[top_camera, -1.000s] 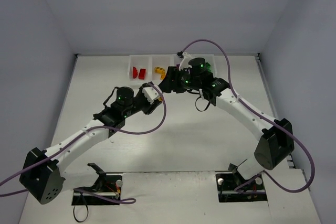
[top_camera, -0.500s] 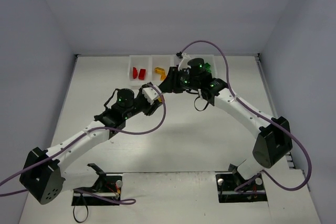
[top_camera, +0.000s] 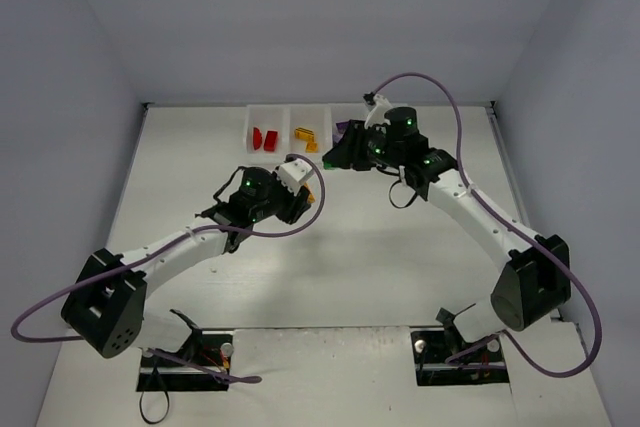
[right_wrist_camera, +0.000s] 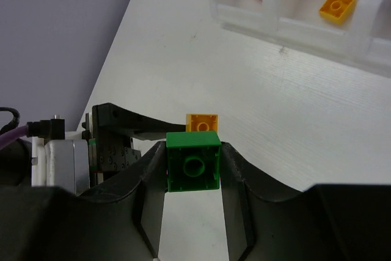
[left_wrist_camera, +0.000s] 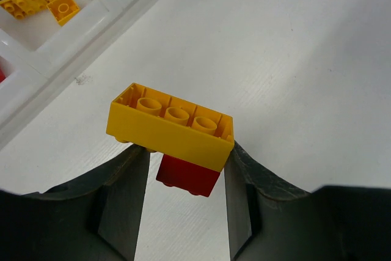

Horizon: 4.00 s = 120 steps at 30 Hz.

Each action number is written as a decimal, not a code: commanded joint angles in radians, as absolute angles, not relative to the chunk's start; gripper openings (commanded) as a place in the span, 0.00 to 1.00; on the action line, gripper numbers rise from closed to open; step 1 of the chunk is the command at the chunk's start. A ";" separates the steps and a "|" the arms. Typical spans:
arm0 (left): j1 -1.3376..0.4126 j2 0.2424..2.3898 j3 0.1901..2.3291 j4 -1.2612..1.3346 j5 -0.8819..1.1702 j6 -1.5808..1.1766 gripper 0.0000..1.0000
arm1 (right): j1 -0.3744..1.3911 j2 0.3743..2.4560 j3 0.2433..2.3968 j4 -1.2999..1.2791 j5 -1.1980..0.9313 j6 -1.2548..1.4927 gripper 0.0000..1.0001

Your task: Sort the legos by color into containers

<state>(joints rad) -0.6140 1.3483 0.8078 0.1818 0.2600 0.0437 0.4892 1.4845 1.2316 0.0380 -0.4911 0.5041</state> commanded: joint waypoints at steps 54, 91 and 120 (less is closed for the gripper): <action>-0.612 1.169 0.785 0.327 0.370 0.173 0.00 | 0.549 1.431 1.233 0.121 -0.459 0.518 0.66; -0.612 1.117 0.758 0.353 0.385 0.118 0.00 | 0.673 1.511 1.184 0.160 -0.457 0.503 0.45; -0.611 1.144 0.730 0.314 0.347 0.235 0.49 | 0.678 1.508 1.204 0.164 -0.506 0.511 0.00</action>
